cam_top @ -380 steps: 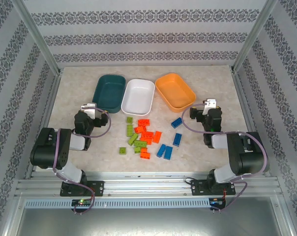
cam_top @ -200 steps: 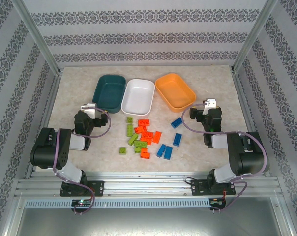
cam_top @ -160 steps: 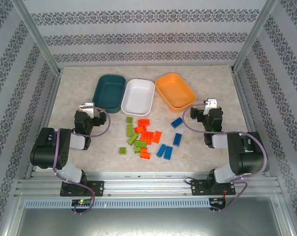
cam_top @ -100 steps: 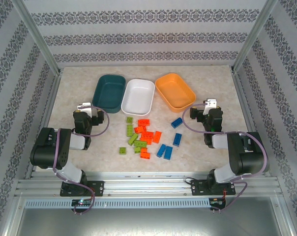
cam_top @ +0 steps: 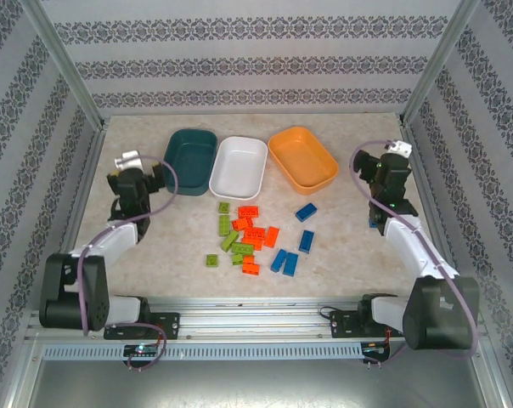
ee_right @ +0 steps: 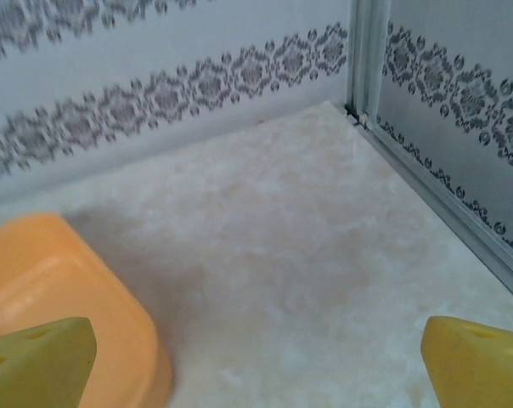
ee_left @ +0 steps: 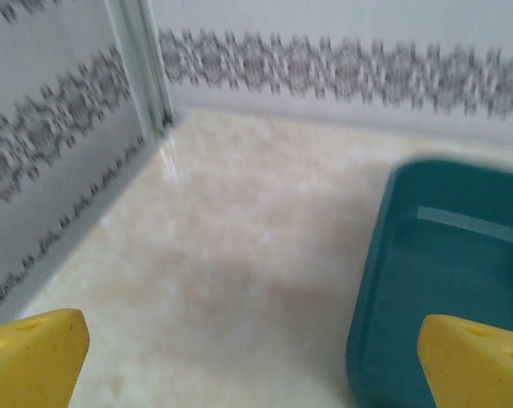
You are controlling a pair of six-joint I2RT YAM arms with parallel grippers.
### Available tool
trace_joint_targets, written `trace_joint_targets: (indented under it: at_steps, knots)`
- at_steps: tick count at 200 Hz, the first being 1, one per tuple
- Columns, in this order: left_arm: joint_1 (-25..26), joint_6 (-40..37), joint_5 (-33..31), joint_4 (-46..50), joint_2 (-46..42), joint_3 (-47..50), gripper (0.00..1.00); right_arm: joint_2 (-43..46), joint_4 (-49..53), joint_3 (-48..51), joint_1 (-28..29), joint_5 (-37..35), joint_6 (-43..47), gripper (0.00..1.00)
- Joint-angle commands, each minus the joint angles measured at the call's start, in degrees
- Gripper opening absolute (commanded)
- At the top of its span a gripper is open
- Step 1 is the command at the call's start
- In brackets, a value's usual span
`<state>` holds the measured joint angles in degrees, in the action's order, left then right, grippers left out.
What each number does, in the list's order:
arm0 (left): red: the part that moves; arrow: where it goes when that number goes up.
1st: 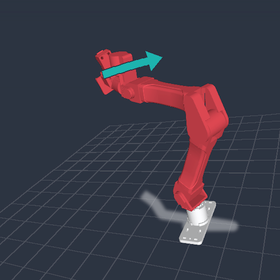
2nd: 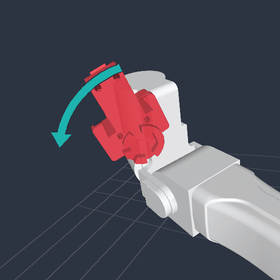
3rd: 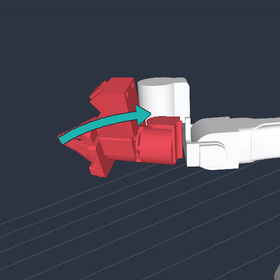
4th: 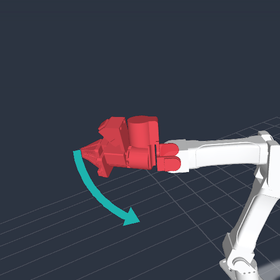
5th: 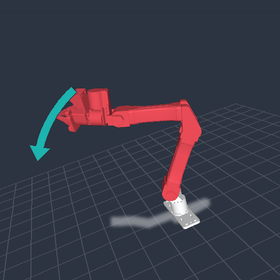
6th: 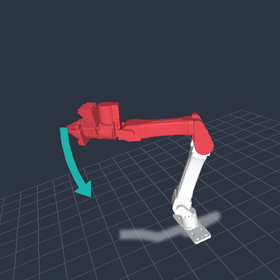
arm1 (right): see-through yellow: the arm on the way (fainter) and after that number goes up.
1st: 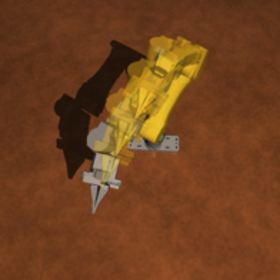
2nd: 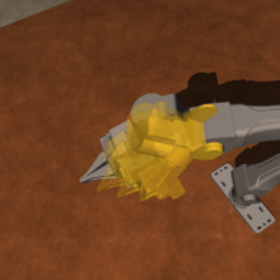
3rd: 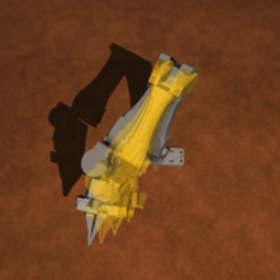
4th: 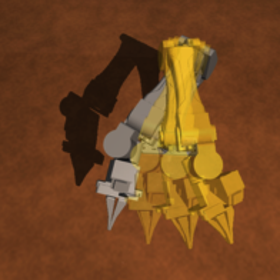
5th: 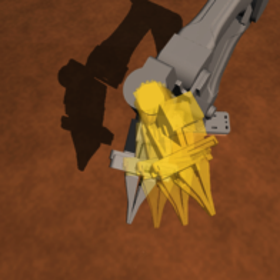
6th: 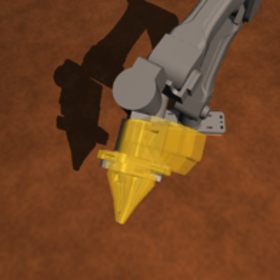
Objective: Sort the legos into containers by color
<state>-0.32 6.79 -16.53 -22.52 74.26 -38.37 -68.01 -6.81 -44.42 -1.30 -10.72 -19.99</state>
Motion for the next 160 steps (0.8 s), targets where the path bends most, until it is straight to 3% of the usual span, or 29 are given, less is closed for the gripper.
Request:
trace_joint_targets:
  at_steps: [1,36,75,95,126,160]
  knots:
    - [0.2,9.1,-4.5,27.1,-5.8,-8.6,1.00,1.1,22.6,-4.6,-0.5,4.0,-8.5,0.98]
    - [0.3,18.4,7.1,39.7,-17.0,-10.2,1.00,0.4,41.5,-10.9,-0.7,10.8,-10.9,0.98]
    - [1.2,20.8,30.0,50.4,-19.7,-11.5,1.00,4.3,50.3,-8.5,-1.5,5.9,-10.3,0.98]
    - [2.1,19.4,37.5,55.6,-18.4,-12.0,1.00,3.7,52.8,-7.8,-3.5,3.7,-8.0,0.98]
    - [2.6,17.9,41.4,56.2,-20.0,-8.1,1.00,-0.8,51.6,-5.1,-9.6,10.9,-6.2,0.98]
    - [2.6,16.1,41.2,55.7,-19.8,-6.3,1.00,-7.6,50.9,-5.1,-11.6,12.5,-4.5,0.98]
